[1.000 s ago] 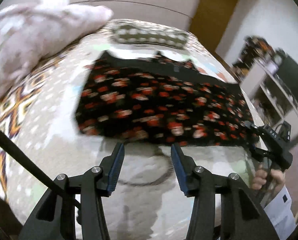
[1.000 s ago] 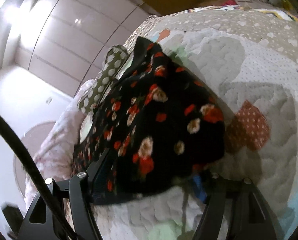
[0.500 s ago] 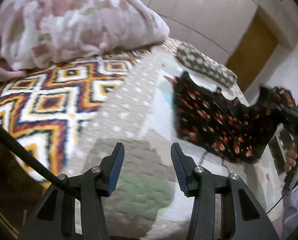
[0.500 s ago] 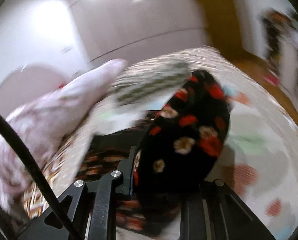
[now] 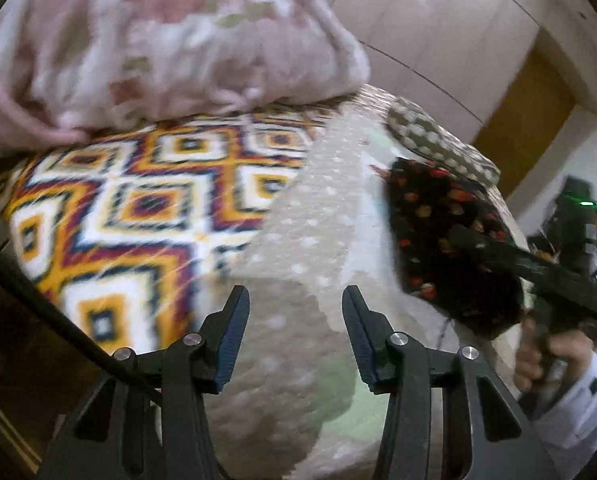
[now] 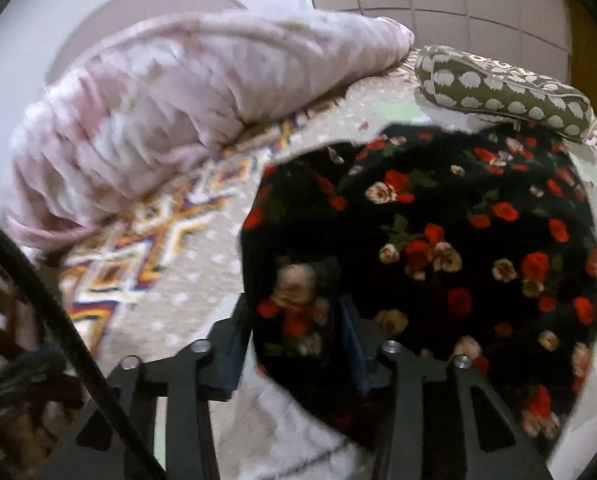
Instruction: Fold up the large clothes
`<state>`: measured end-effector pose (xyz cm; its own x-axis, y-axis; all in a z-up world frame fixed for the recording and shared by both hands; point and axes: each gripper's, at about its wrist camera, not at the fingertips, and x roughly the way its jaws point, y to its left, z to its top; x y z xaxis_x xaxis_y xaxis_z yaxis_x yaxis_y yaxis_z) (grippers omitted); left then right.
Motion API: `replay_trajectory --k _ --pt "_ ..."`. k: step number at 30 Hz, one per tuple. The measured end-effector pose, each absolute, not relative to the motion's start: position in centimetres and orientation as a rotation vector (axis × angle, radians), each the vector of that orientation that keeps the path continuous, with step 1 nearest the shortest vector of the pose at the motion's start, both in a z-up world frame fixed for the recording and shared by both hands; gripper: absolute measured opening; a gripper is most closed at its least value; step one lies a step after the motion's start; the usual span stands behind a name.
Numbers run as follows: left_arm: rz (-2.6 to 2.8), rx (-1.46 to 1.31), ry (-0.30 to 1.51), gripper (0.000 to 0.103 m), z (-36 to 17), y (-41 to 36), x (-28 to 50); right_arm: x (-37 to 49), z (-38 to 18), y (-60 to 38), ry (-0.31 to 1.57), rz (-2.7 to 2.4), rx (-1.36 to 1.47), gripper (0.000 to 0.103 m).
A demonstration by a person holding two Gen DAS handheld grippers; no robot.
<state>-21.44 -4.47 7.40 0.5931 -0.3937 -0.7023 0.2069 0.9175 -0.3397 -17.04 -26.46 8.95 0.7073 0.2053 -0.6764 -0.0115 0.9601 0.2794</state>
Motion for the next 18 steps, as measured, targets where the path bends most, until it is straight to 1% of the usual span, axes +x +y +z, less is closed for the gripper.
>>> replay_trajectory --k 1,3,7,9,11,14,16,17,18 --pt "-0.383 -0.213 0.866 0.049 7.8 -5.9 -21.0 -18.8 10.1 -27.3 0.752 0.121 0.276 0.054" --pt "-0.432 -0.176 0.861 0.055 8.5 -8.3 -20.2 -21.2 11.0 -28.5 0.717 0.107 0.297 0.062" --pt "-0.530 -0.096 0.813 0.061 11.5 -14.0 -18.6 -25.4 11.5 -32.3 0.699 0.022 0.338 0.063" --pt "-0.592 -0.068 0.775 0.082 12.9 -16.5 -18.0 -26.9 11.1 -34.0 0.695 -0.019 0.366 0.063" --pt "-0.641 -0.028 0.754 0.083 13.7 -19.7 -16.6 -28.2 10.5 -35.7 0.694 -0.051 0.395 0.063" --pt "-0.691 0.027 0.827 0.083 12.8 -24.2 -13.2 -29.9 9.7 -37.6 0.689 -0.078 0.443 0.063" --pt "-0.721 0.061 0.913 0.078 11.1 -26.8 -11.0 -31.0 9.1 -38.5 0.686 -0.093 0.469 0.063" --pt "-0.716 0.092 0.962 0.065 9.8 -28.2 -9.9 -31.3 8.8 -38.8 0.684 -0.099 0.480 0.063" --pt "-0.707 0.138 1.025 0.038 8.2 -29.7 -9.0 -31.6 8.5 -39.0 0.683 -0.108 0.490 0.063"
